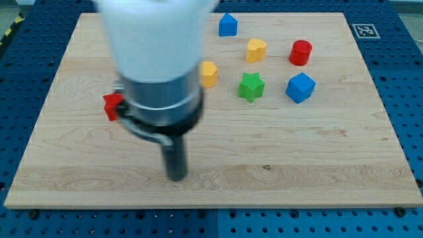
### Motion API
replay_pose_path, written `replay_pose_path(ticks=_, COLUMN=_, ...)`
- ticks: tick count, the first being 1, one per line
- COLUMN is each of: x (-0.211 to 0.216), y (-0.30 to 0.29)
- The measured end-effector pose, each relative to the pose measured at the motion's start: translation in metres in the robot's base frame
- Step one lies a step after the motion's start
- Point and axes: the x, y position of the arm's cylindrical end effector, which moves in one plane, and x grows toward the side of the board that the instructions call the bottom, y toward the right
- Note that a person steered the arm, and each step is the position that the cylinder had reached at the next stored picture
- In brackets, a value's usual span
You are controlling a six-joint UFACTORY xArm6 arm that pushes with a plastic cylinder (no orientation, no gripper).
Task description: Move red star right and up
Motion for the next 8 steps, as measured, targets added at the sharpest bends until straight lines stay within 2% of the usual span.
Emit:
replay_pose_path(ticks=1, x=-0.007, y=-0.067)
replay_pose_path(ticks=2, x=-0.05, y=-0.117)
replay_pose_path(ticks=4, x=-0.07, y=-0.119)
replay_pose_path(ticks=5, x=-0.108, y=-0.111)
replay_pose_path(ticks=7, x=-0.112, y=-0.104)
replay_pose_path(ticks=8, x=-0.116, y=-0.068)
